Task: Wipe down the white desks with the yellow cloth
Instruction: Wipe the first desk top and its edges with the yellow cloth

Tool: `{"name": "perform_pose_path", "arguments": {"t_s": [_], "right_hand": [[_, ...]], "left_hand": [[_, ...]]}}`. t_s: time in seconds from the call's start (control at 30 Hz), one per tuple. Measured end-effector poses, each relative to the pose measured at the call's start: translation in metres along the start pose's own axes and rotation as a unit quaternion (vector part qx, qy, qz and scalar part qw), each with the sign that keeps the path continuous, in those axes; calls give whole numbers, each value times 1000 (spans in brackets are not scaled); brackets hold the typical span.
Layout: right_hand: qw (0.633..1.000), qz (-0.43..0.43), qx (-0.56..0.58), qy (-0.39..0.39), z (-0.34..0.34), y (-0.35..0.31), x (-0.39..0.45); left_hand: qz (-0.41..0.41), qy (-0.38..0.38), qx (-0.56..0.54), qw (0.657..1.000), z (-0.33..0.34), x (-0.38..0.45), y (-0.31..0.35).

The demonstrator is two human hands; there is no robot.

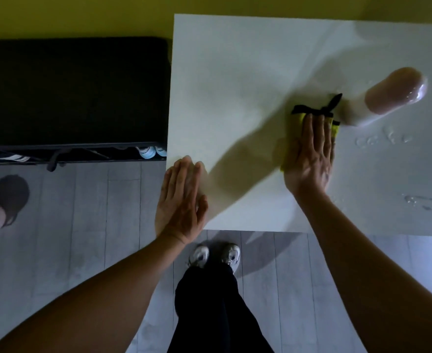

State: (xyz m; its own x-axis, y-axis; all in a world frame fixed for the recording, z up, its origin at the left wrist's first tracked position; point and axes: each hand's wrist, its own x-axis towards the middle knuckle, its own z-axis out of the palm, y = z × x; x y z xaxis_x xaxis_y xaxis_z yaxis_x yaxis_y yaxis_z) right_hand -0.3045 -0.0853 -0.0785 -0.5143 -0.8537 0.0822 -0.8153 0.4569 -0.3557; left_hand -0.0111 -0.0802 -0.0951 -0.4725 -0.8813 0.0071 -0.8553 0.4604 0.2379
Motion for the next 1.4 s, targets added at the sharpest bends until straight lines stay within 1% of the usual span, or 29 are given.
{"name": "perform_pose_path", "arguments": {"t_s": [0.13, 0.2, 0.3, 0.4, 0.47, 0.5, 0.6, 0.63, 0.73, 0.83, 0.93, 1.03, 1.1, 1.2, 1.27, 1.33, 1.4], "right_hand": [[1000, 4, -4, 5, 0, 3, 3], [1000, -4, 2, 10, 1, -5, -4], [996, -85, 36, 10, 10, -34, -51], [985, -146, 79, -46, 16, -80, -124], [976, -188, 78, -78, 17, -101, -156], [972, -207, 77, -86, 20, -110, -160], [964, -234, 55, -113, 33, -131, -127], [967, -226, 46, -113, 39, -142, -108], [981, -160, 38, -103, 57, -180, -49], [986, -136, 40, -84, 64, -194, -34], [979, -163, 23, -118, 55, -187, -76], [970, -192, 30, -149, 44, -180, -129], [966, -203, 23, -158, 40, -173, -143], [964, -215, 19, -153, 27, -148, -140], [975, -174, 11, -138, 13, -113, -135], [990, -85, 3, -115, -6, -61, -129], [997, 0, 4, -73, -24, -9, -122]], "left_hand": [[2, -7, -17, 1000, -1, 3, -1], [3, -13, -50, 999, -6, 4, -1], [-16, -7, -122, 992, -16, -8, -6], [-65, 16, -102, 993, -22, -54, -22], [-57, 7, -85, 995, -23, -88, -28], [-45, -1, -78, 996, -23, -100, -32], [-21, -35, -75, 996, -22, -109, -32], [-24, -44, -77, 996, -23, -108, -30], [-38, -63, -70, 995, -28, -106, -28], [-26, -71, -67, 995, -32, -105, -33], [-24, -95, -98, 990, -38, -106, -37], [-100, -113, -146, 978, -48, -104, -33], [-111, -101, -149, 977, -57, -102, -26], [-92, -73, -133, 984, -60, -97, -24], [-40, -50, -94, 993, -56, -94, -26], [15, -43, -44, 998, -47, -88, -26], [44, -31, -36, 998, -40, -73, -23]]}}
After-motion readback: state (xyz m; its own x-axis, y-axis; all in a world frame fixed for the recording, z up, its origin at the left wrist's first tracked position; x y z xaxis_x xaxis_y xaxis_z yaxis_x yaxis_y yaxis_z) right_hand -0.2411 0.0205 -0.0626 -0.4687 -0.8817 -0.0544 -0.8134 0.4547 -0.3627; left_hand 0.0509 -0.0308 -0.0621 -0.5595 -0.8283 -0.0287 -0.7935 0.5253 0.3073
